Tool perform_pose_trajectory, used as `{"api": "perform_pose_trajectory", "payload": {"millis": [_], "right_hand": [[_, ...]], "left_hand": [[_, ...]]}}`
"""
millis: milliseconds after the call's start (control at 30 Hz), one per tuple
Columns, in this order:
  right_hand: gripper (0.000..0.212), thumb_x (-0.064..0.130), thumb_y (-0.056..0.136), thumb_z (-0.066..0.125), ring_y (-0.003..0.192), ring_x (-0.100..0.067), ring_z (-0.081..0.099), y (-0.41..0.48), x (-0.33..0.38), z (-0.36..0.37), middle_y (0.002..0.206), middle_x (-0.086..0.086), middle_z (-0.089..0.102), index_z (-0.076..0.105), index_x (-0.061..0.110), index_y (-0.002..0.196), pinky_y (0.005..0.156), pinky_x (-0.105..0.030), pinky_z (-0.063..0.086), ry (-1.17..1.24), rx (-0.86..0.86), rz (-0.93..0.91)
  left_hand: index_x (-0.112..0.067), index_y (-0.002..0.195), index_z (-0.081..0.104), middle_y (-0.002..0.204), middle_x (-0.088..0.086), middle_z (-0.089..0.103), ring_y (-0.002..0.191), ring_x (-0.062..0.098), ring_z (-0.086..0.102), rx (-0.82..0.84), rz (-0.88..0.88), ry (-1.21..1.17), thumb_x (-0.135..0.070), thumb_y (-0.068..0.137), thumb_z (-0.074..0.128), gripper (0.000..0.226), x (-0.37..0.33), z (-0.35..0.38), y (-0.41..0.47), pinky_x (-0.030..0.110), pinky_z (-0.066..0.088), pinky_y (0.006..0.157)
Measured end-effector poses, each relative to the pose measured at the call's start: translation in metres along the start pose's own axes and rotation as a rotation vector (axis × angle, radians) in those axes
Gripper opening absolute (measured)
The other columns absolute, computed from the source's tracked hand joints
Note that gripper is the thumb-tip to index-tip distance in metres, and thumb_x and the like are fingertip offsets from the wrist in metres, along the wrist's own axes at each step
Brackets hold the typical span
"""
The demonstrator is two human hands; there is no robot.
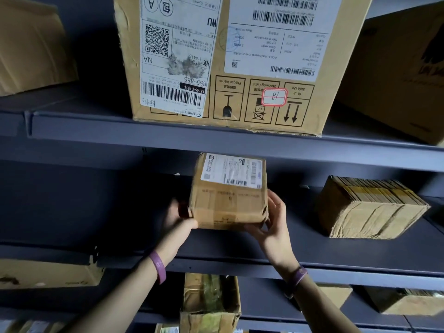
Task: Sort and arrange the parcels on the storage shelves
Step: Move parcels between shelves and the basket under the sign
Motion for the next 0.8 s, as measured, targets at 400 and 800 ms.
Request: {"api": "perform_pose_trajectory", "payload": {"millis": [400,800], "right_hand": [[0.084,0.008,0.073,0.081,0.132,-0.014,0.049,-0.01,-0.008,0.001,0.143,0.008,0.049,0.038,0.032,0.14,0.103,-0.035,0.049,-0.108,0.005,0.016],[0.076,0.0,0.086,0.067,0.121,0.006,0.054,0.0,-0.02,0.011,0.127,0.03,0.059,0.033,0.028,0.147,0.102,-0.014,0.043,-0.136,0.129,0.206]], "left_hand": [[-0.003,0.136,0.041,0.121,0.02,0.061,0.108,0.032,0.059,-0.027,-0.009,-0.036,0.015,0.065,0.057,0.075,0.003,0.0,-0.006,0.034,0.046,0.089],[-0.002,0.112,0.052,0.102,0.014,0.063,0.094,0.03,0.059,-0.062,0.021,0.01,0.019,0.076,0.049,0.042,0.014,0.006,-0.002,0.029,0.046,0.073]]}}
Point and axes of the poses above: each hand's wrist, its own y-axis towards the middle knuckle, its own z-axis out of the palm, x = y × z, the point moved 4 cm from there along y, towards the middle knuckle
